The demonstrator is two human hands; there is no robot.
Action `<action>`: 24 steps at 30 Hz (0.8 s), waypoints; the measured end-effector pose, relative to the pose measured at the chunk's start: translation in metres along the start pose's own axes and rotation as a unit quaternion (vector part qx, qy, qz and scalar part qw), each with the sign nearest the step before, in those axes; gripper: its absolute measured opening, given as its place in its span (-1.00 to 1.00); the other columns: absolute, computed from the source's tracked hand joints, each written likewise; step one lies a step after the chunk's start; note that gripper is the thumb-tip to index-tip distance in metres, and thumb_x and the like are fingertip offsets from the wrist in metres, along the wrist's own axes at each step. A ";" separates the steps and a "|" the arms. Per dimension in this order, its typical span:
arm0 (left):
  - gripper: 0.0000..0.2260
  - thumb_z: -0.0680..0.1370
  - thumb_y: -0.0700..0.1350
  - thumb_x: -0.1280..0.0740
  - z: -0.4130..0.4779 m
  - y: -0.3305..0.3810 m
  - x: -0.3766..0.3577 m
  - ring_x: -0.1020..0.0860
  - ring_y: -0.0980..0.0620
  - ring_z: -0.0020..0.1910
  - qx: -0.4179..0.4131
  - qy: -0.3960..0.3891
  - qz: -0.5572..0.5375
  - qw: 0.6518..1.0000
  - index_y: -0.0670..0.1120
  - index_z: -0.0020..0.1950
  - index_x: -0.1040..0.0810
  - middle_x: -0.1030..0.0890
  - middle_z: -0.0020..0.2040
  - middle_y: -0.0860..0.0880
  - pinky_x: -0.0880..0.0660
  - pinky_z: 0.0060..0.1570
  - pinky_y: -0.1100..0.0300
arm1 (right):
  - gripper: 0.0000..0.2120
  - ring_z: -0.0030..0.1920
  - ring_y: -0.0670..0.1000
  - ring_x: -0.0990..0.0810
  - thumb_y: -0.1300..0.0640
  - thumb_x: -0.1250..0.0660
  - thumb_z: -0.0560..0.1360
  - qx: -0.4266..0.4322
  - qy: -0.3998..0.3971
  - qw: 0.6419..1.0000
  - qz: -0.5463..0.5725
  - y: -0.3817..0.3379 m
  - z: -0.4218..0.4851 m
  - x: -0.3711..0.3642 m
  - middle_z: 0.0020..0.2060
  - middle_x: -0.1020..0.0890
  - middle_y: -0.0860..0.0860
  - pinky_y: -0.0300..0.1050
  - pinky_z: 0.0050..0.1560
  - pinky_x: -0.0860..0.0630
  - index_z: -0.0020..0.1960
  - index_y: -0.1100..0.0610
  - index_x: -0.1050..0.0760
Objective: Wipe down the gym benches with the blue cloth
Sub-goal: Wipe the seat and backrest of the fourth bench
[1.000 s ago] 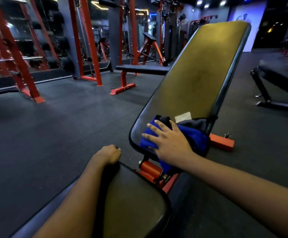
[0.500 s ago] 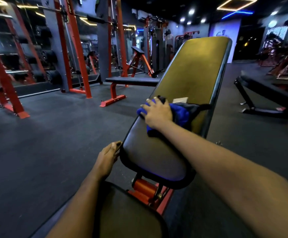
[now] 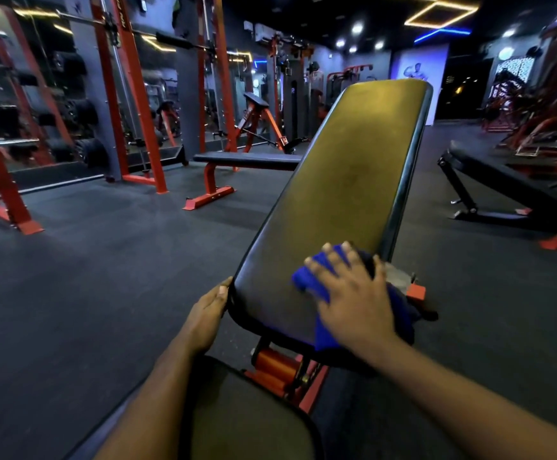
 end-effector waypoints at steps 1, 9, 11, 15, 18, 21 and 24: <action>-0.42 0.54 0.29 -0.09 0.000 0.000 0.000 -0.40 0.06 0.41 -0.004 -0.001 -0.001 1.000 0.06 0.49 -0.37 -0.46 0.42 0.04 -0.31 0.36 0.11 | -0.51 0.53 0.11 -0.24 -0.19 -0.17 0.50 -0.036 0.006 0.999 -0.001 0.022 0.018 0.005 0.50 -0.37 -0.05 0.38 0.41 -0.14 0.43 -0.19 -0.41; -0.62 0.67 0.13 -0.02 0.007 -0.004 -0.001 -0.46 0.02 0.31 0.004 0.011 -0.019 1.000 0.11 0.43 -0.40 -0.52 0.33 0.01 -0.34 0.16 0.14 | -0.54 0.57 0.13 -0.09 -0.20 -0.03 0.64 -0.153 -0.017 0.988 -0.015 0.058 0.112 0.015 0.57 -0.20 0.00 0.35 0.46 -0.11 0.52 -0.16 -0.26; -0.65 0.69 0.10 -0.02 0.009 -0.003 0.000 -0.47 0.00 0.29 -0.001 0.013 -0.011 1.000 0.13 0.42 -0.41 -0.53 0.32 0.01 -0.36 0.14 0.14 | -0.54 0.55 0.14 -0.14 -0.16 -0.10 0.62 -0.110 0.021 0.993 -0.020 0.014 0.067 0.013 0.55 -0.26 0.02 0.32 0.44 -0.14 0.50 -0.14 -0.29; -0.66 0.65 0.22 -0.07 0.008 -0.001 -0.001 -0.52 0.03 0.20 -0.004 0.006 -0.021 1.000 0.19 0.35 -0.44 -0.58 0.26 0.01 -0.41 0.02 0.18 | -0.49 0.54 0.19 -0.19 -0.09 -0.26 0.55 -0.010 0.017 1.000 -0.020 -0.057 -0.001 -0.008 0.53 -0.30 0.08 0.34 0.41 -0.16 0.49 -0.09 -0.34; -0.61 0.58 0.28 -0.09 0.011 -0.003 0.000 -0.54 0.06 0.12 -0.012 0.009 -0.023 1.000 0.20 0.31 -0.47 -0.60 0.26 -0.02 -0.42 -0.02 0.17 | -0.53 0.57 0.19 -0.11 -0.09 -0.15 0.61 0.024 0.009 1.000 -0.014 -0.074 0.045 -0.017 0.56 -0.24 0.06 0.34 0.44 -0.08 0.51 -0.10 -0.30; -0.63 0.70 0.07 -0.03 0.011 -0.006 -0.003 -0.48 0.04 0.28 -0.001 0.016 -0.029 0.999 0.04 0.45 -0.40 -0.52 0.33 0.00 -0.40 0.02 0.26 | -0.54 0.59 0.17 0.00 -0.06 -0.07 0.65 0.010 -0.038 0.999 -0.018 -0.093 0.082 -0.031 0.59 -0.14 0.06 0.34 0.47 0.03 0.55 -0.10 -0.21; -0.63 0.71 -0.01 -0.02 0.006 -0.003 -0.005 -0.44 0.05 0.32 -0.002 0.020 -0.040 0.999 -0.02 0.49 -0.36 -0.48 0.35 0.02 -0.37 0.10 0.28 | -0.48 0.59 0.17 0.01 -0.04 -0.12 0.62 0.055 -0.024 0.998 -0.027 -0.106 0.051 -0.037 0.60 -0.11 0.07 0.34 0.47 0.04 0.57 -0.09 -0.17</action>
Point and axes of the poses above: each hand's wrist, its own z-axis towards the middle knuckle, its own x-axis out of the back of the hand, y = z × x, the point moved 8 cm from there along z, towards the middle knuckle
